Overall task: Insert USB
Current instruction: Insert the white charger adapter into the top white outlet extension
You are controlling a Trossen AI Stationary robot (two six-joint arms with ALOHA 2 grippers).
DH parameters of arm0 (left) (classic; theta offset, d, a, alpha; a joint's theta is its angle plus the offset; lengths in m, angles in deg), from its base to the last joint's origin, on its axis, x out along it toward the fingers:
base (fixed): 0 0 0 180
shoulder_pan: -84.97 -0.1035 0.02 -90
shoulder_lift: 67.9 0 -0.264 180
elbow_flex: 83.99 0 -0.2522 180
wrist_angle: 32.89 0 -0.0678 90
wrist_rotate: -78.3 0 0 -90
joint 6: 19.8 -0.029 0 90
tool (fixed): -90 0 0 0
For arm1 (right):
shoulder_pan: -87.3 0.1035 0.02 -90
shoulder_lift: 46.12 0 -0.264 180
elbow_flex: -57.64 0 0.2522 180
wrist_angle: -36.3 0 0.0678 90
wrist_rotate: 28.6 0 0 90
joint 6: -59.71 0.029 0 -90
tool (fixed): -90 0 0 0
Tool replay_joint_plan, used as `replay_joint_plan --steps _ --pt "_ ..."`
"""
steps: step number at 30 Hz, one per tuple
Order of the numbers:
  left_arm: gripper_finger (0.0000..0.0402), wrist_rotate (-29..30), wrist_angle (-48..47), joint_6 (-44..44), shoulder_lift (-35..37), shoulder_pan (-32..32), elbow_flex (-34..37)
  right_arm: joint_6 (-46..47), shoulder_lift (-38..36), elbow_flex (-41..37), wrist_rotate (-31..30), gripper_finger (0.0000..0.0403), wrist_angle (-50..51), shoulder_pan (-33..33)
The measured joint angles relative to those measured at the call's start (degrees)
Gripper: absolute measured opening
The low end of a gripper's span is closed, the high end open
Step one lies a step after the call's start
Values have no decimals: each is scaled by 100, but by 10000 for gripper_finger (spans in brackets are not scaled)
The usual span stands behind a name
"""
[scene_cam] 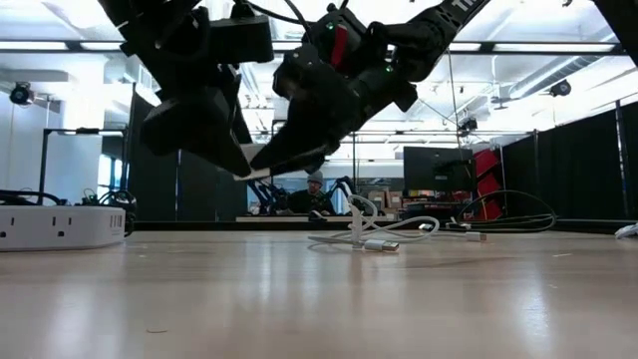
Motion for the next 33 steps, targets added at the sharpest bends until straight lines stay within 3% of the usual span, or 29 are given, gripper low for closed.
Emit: replay_joint_plan --steps 5,10,17,26,33 --pt "274 159 -87 115 -46 9 -25 201 0 133 162 141 36 -71" --pt "274 514 -679 784 -53 9 -42 241 0 209 210 141 3 -79" --pt "274 541 -807 1229 -53 9 -62 300 0 209 242 141 19 -76" --pt "274 554 -667 1376 -53 3 -62 440 0 235 249 141 0 -79" --pt "274 961 -608 1315 -53 1 -62 569 0 393 354 141 -1 -74"
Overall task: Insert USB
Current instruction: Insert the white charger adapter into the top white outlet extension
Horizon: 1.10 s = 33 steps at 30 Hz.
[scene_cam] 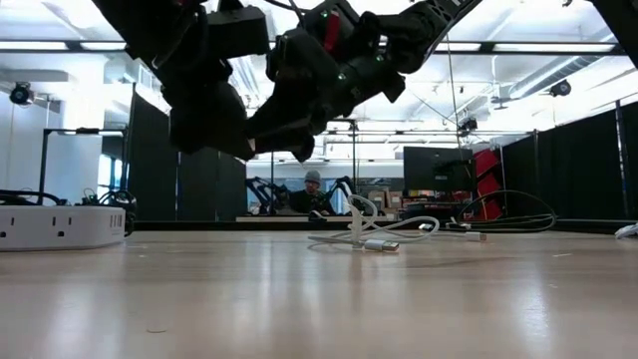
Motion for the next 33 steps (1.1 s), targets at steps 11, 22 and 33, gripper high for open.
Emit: replay_joint_plan --steps 11,22,33 --pt "268 119 -32 -92 0 -21 0 13 0 17 89 141 25 -4" --pt "160 -169 -50 -422 0 -92 0 50 0 24 100 141 48 -21" --pt "159 -226 -157 -564 0 -92 -7 48 0 24 177 141 94 -33"
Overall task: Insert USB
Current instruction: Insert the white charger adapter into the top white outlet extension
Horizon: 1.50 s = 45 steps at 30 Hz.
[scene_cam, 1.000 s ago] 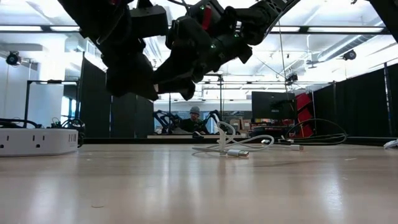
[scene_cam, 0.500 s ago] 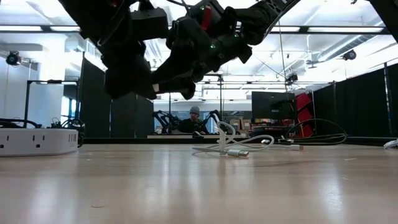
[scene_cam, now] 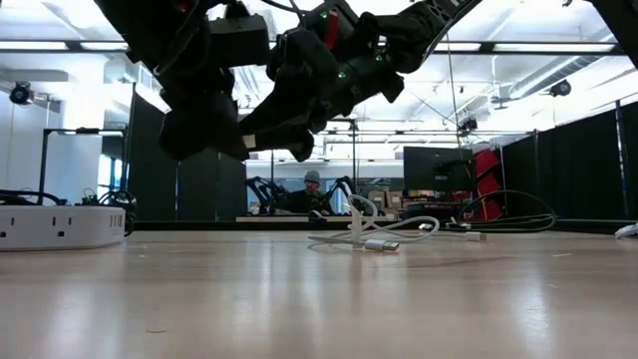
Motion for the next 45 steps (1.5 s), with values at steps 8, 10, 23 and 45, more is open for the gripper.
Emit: replay_joint_plan --steps 8,10,23,45 --pt "159 -77 -87 0 0 -2 -22 -4 2 0 7 141 11 2" --pt "159 -104 -114 -1 0 -2 -54 -8 2 0 35 141 15 2" --pt "159 -137 -301 105 0 -2 -144 -155 2 27 42 144 33 7" --pt "158 -371 -1249 2316 351 76 -100 -571 -102 150 -77 221 1320 -139"
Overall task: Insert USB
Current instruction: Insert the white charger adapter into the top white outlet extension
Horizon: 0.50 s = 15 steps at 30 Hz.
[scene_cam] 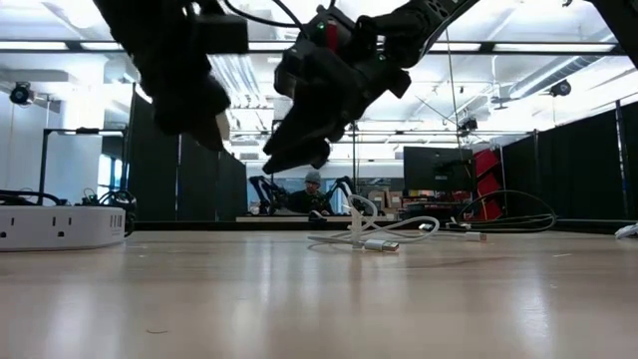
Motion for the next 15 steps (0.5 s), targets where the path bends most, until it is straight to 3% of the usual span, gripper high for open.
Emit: replay_joint_plan --steps 8,15 --pt "158 218 -33 857 1368 283 724 -217 -134 -358 -245 160 144 -28" --pt "158 324 1061 1335 2947 534 2144 -240 -138 -601 -250 121 94 -28"
